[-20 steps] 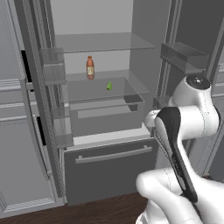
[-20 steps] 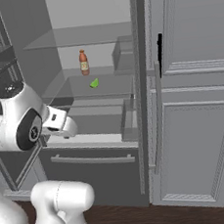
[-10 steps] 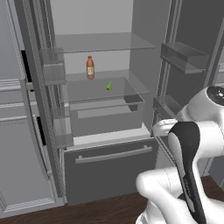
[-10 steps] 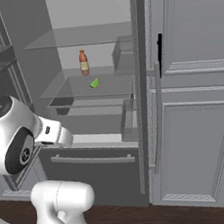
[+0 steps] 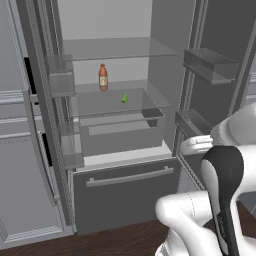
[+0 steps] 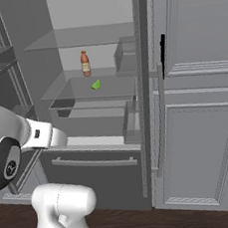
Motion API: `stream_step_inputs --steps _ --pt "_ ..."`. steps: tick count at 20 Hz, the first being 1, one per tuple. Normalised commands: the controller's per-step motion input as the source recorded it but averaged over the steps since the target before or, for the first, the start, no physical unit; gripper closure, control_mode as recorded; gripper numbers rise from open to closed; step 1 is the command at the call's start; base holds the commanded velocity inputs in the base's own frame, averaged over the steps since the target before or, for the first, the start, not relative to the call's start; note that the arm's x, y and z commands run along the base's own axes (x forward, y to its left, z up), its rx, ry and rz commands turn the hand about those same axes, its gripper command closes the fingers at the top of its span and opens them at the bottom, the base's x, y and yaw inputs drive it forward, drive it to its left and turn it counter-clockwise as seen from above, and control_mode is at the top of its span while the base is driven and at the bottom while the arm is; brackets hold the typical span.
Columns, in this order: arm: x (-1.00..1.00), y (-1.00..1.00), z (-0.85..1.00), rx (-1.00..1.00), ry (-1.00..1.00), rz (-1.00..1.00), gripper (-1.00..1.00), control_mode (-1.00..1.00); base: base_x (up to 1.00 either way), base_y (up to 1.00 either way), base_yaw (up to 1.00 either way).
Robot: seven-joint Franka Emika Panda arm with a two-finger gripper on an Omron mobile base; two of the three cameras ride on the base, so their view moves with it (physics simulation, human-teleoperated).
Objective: Grab a lemon wedge from the fridge and one ice cube from the ice bowl, and put them in the glass of lemonade.
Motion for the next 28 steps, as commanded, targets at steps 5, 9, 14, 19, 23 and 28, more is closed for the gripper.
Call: stream_step_inputs --steps 5,9,14,19,23,28 --pt "0.06 0.01 0.16 -0.04 0.00 0.01 -1.00 -1.00 0.00 0.00 0.00" --pt "0.00 0.00 0.00 0.00 0.00 0.00 -1.00 -1.00 0.00 0.00 0.00" --pt "0.00 0.00 0.00 0.00 0.00 0.00 -1.00 -1.00 0.00 0.00 0.00" --pt "0.00 0.00 -0.01 0.00 0.00 0.00 -1.00 -1.00 0.00 0.00 0.00" --pt "0.00 0.00 -0.03 0.00 0.00 0.00 -1.00 1.00 0.55 0.17 0.00" --pt "0.00 0.00 0.00 0.00 0.00 0.00 -1.00 1.00 0.95 0.22 0.06"
